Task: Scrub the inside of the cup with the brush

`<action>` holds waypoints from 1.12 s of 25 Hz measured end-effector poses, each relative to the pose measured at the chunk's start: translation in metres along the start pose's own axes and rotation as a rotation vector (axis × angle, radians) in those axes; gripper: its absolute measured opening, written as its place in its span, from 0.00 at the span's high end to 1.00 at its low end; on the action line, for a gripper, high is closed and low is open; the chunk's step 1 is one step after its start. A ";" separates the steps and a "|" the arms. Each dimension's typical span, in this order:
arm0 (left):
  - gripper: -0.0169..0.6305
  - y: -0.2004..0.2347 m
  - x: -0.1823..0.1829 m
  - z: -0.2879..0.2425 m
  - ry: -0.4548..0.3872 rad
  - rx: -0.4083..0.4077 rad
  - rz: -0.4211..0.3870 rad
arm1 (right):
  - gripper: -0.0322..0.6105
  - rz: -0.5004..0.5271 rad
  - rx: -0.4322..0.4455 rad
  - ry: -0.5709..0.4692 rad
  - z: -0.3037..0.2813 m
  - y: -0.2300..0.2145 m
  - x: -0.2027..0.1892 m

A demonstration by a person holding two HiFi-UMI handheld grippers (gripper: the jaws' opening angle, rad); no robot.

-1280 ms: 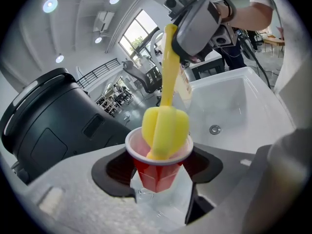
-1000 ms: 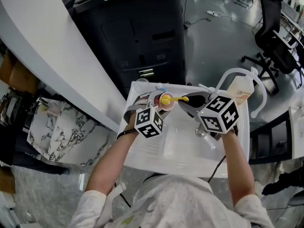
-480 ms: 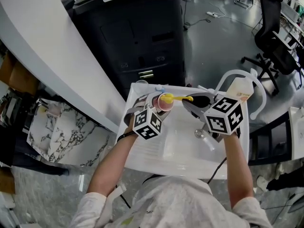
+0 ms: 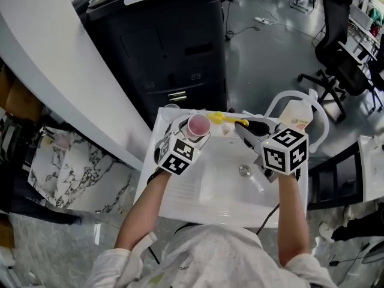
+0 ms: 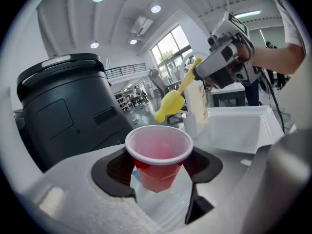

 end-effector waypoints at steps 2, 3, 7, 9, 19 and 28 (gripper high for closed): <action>0.51 0.000 0.002 0.000 -0.021 0.015 0.054 | 0.90 -0.014 -0.017 -0.023 0.004 -0.002 -0.002; 0.51 0.001 0.003 0.000 -0.029 0.023 0.083 | 0.90 -0.020 -0.029 -0.035 0.005 -0.004 -0.002; 0.51 0.010 0.010 0.007 -0.063 0.068 0.202 | 0.90 -0.025 -0.092 -0.088 0.011 -0.008 -0.004; 0.51 0.013 0.011 0.013 -0.071 0.099 0.256 | 0.90 -0.020 -0.126 -0.119 0.015 -0.009 -0.004; 0.50 0.019 0.017 0.036 -0.118 0.196 0.378 | 0.90 0.010 -0.282 -0.276 0.024 -0.012 -0.007; 0.50 0.022 0.016 0.039 -0.106 0.213 0.343 | 0.90 0.043 -0.316 -0.290 0.022 -0.011 -0.006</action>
Point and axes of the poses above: the fingertips, and each gripper's own axes: z backward along the fingers, y to its left, x out of its top, the point moved 10 cm from there along z, backward along the fingers, and after that the axes turned 9 degrees about -z, right-handed, at the moved point
